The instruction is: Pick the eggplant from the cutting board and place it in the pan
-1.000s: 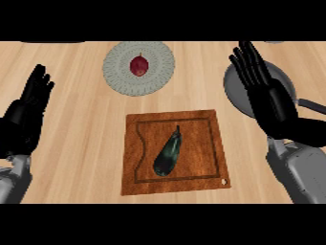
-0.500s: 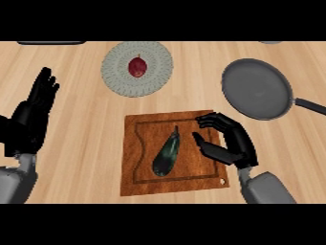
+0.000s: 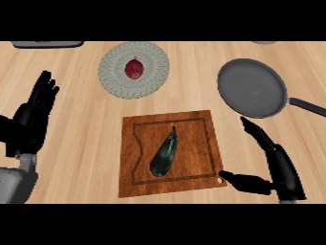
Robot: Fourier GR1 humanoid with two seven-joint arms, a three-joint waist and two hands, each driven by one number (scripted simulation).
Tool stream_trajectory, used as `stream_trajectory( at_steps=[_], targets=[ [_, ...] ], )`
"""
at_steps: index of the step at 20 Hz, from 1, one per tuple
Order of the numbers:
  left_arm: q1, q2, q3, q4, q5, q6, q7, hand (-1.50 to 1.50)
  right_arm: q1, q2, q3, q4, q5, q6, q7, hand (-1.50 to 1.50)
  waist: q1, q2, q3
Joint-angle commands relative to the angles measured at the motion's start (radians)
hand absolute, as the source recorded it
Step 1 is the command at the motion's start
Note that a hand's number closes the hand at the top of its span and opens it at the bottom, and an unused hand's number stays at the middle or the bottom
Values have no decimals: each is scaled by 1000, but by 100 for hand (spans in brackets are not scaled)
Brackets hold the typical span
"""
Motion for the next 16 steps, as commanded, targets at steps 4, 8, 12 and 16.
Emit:
stream_trajectory(
  at_steps=[4,8,12,16],
  targets=[
    [-43,-28,-11,28,-13,-4,1,0,-126,-290,-23,-235,-15,241,418,-150,14,3,-1],
    [23,-29,5,29,-8,-53,-58,0,-277,-272,-65,-244,-53,308,616,-150,34,5,1],
    [-64,-41,24,89,-15,-58,-23,0,-486,-223,-53,-177,-4,368,732,-150,38,8,2],
    [-38,-54,25,21,-39,-60,20,0,-567,-168,-122,-127,-38,462,802,-150,35,5,2]
  ],
)
